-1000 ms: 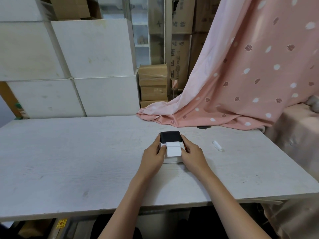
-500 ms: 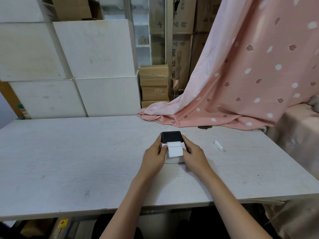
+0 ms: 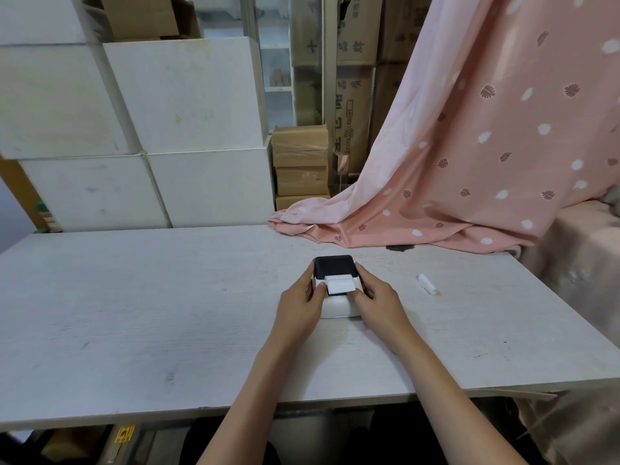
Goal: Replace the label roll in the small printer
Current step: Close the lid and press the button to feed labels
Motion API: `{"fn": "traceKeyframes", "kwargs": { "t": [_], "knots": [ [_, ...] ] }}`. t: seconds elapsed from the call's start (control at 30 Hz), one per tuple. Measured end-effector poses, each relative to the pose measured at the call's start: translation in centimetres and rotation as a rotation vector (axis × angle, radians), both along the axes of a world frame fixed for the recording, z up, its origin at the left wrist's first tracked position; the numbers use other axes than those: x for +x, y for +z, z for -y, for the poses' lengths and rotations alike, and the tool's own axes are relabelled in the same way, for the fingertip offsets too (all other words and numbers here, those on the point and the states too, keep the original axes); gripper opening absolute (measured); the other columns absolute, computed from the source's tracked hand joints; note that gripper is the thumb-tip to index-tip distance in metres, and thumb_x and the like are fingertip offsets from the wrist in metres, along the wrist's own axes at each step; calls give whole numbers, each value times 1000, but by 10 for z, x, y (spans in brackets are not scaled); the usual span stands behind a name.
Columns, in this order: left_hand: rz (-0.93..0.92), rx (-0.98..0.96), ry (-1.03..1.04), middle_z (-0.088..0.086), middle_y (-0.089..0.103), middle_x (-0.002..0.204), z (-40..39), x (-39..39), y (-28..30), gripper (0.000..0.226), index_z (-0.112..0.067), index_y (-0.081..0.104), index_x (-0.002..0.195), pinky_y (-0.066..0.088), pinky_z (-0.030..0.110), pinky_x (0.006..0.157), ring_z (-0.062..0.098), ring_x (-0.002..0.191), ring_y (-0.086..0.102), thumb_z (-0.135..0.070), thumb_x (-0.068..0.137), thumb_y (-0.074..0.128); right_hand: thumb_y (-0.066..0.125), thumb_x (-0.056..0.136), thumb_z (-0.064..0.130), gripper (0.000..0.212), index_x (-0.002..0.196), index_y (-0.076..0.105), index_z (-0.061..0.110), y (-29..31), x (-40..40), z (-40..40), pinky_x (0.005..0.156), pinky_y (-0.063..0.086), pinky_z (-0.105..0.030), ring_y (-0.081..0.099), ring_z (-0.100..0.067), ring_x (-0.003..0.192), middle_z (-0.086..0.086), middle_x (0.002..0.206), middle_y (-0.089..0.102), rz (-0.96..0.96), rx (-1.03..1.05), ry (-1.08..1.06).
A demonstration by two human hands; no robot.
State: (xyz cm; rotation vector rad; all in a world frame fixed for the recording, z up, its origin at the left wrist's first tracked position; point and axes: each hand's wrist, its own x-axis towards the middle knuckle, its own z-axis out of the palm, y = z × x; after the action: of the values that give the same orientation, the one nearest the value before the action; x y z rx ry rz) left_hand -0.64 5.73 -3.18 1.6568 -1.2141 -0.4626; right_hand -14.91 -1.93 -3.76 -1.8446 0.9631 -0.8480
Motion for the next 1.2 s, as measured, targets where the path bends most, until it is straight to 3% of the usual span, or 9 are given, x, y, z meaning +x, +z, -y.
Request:
{"fn": "traceKeyframes", "kwargs": {
  "t": [0.17, 0.27, 0.37, 0.43, 0.53, 0.7, 1.07, 1.2],
  "knots": [
    [4, -2, 3, -9, 64, 94, -1, 0, 0, 45, -48, 45, 140, 50, 36, 92, 5, 87, 59, -26, 101, 44, 54, 94, 31, 48, 134, 56, 57, 0, 0, 0, 93, 54, -42, 67, -22, 99, 3, 104, 76, 11, -4, 8],
    [2, -3, 2, -12, 56, 92, -1, 0, 0, 47, -51, 44, 139, 49, 31, 87, -2, 82, 50, -24, 100, 44, 55, 96, 31, 45, 127, 56, 64, 1, 0, -1, 80, 53, -38, 64, -24, 88, -3, 100, 75, 11, -16, 5],
    [16, -13, -9, -11, 55, 92, -2, -1, 1, 48, -66, 38, 126, 43, 20, 77, -7, 74, 48, -25, 101, 44, 55, 95, 29, 45, 119, 57, 67, 3, 0, -3, 90, 55, -42, 67, -26, 100, -1, 105, 76, 24, -15, 12],
    [19, -18, -7, -10, 55, 92, -2, -1, 2, 50, -72, 34, 117, 47, 27, 80, -3, 77, 50, -26, 101, 44, 53, 92, 32, 46, 122, 57, 67, 4, 0, -4, 93, 54, -44, 66, -29, 103, -3, 107, 75, 22, -13, 15],
    [31, -11, -8, -11, 56, 92, -2, -1, 1, 51, -79, 34, 114, 51, 37, 86, 5, 85, 52, -32, 97, 42, 51, 88, 31, 51, 119, 53, 72, 5, 0, -5, 84, 52, -39, 63, -32, 102, -13, 108, 73, 14, -26, 11],
    [38, -13, -10, -12, 57, 93, -1, -1, 0, 51, -78, 34, 118, 51, 38, 88, 5, 86, 53, -32, 97, 42, 54, 91, 25, 55, 112, 53, 76, 8, 0, -7, 99, 51, -41, 63, -29, 109, -9, 115, 72, 12, -27, 1],
    [13, -16, -12, -12, 61, 95, -3, -2, 2, 49, -77, 38, 114, 51, 39, 91, 7, 89, 58, -31, 96, 42, 53, 92, 24, 52, 119, 55, 69, 7, -1, -6, 80, 49, -34, 62, -31, 95, -10, 101, 73, 10, -33, 11],
    [11, -14, -13, -11, 64, 96, -3, -2, 2, 50, -76, 38, 117, 51, 38, 91, 12, 91, 62, -30, 97, 41, 54, 93, 24, 55, 113, 53, 74, 8, -1, -6, 81, 50, -33, 62, -27, 92, -9, 103, 73, 6, -31, 5]
  ]
}}
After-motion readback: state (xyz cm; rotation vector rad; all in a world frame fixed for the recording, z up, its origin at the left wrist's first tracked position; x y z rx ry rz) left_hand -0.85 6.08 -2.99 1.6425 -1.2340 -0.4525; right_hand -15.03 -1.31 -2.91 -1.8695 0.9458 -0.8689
